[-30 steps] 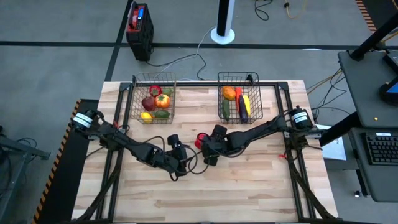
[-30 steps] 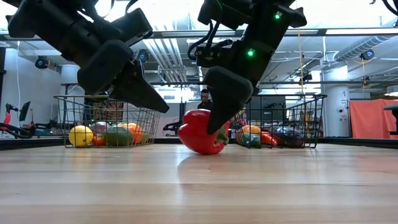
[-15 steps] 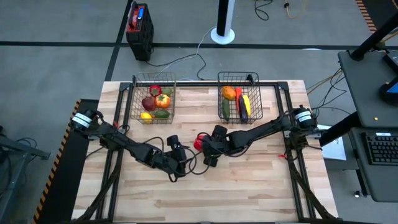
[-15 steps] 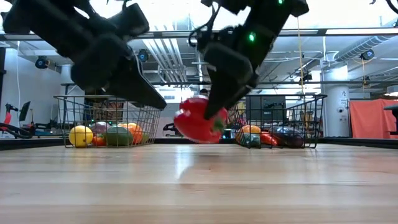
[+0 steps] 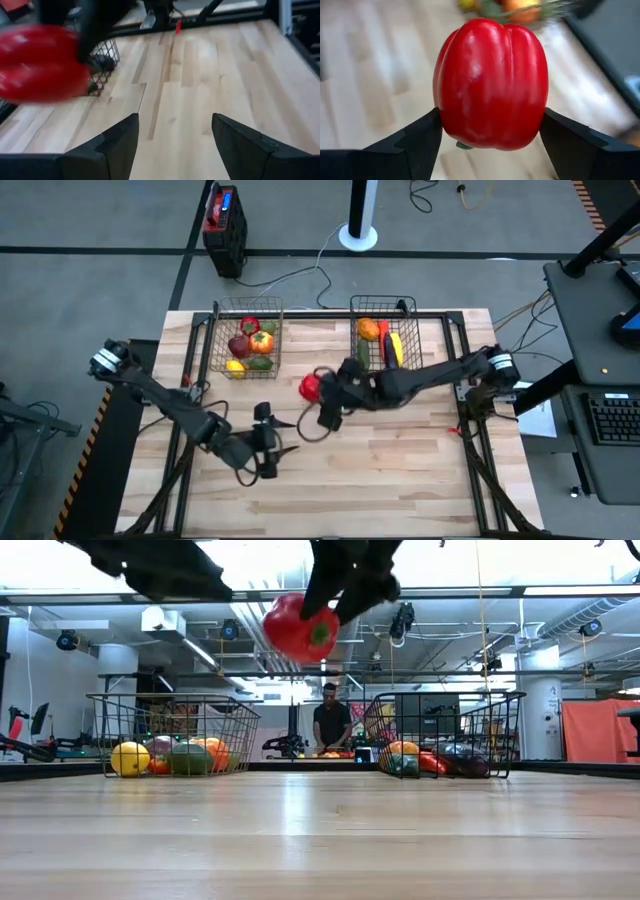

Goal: Sort produce into baskets
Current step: Put the red bell pepper into the right black wire basket

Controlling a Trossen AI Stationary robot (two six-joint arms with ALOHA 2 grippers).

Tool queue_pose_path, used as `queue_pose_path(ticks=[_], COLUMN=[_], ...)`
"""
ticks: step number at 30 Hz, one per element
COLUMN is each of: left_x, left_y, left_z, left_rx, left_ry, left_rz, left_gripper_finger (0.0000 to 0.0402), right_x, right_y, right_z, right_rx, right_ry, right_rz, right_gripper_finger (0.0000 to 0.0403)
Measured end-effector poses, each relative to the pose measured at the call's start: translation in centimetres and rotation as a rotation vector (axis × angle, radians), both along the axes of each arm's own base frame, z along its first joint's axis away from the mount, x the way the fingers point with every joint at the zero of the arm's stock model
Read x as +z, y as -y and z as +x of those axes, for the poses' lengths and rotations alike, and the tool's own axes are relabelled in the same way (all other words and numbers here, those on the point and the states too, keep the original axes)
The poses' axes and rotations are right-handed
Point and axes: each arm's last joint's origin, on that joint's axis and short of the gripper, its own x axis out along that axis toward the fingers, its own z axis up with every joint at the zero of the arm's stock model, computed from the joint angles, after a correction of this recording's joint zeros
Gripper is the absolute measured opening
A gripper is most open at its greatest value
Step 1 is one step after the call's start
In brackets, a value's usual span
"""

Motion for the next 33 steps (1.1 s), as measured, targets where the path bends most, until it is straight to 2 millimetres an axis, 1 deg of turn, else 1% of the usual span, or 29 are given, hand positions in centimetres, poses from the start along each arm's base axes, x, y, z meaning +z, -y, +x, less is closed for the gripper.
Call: queue_pose_path(ticks=[5, 8, 11, 14, 17, 19, 22, 25, 29, 33], left_x=[0.8, 0.8, 0.8, 0.7, 0.6, 0.6, 0.5, 0.5, 0.3, 0.2], left_y=[0.6, 0.8, 0.8, 0.8, 0.9, 1.0, 1.1, 1.2, 1.2, 1.2], left_z=[-1.0, -1.2, -1.2, -1.3, -1.4, -1.5, -1.6, -1.7, -2.0, -2.1], left_rx=[-0.005, 0.001, 0.007, 0.006, 0.002, -0.001, -0.002, 0.003, 0.026, 0.038], left_ry=[0.036, 0.037, 0.032, 0.029, 0.027, 0.028, 0.024, 0.023, 0.015, 0.01], left_rz=[0.003, 0.013, 0.012, 0.01, 0.011, 0.01, 0.008, 0.008, 0.018, 0.015], left_gripper_finger=[0.0233, 0.0233, 0.0233, 0.0233, 0.0233, 0.0233, 0.0233, 0.0233, 0.0233, 0.0233], right_x=[3.8, 5.4, 6.5, 7.0, 6.9, 6.4, 5.1, 3.7, 1.8, 0.2], right_y=[3.2, 5.6, 8.1, 10.5, 12.7, 14.0, 15.7, 17.1, 18.4, 19.1], right_z=[-1.0, -1.9, -3.2, -4.6, -5.8, -6.4, -6.9, -7.6, -8.5, -8.8], right_rx=[-0.169, -0.279, -0.39, -0.499, -0.591, -0.629, -0.656, -0.703, -0.772, -0.803], right_ry=[-0.044, -0.073, -0.131, -0.198, -0.264, -0.294, -0.343, -0.393, -0.451, -0.468], right_rz=[0.028, 0.034, 0.052, 0.07, 0.084, 0.114, 0.195, 0.231, 0.249, 0.269], right_gripper_finger=[0.0297, 0.0297, 0.0297, 0.0297, 0.0297, 0.0297, 0.0297, 0.0297, 0.0297, 0.0297])
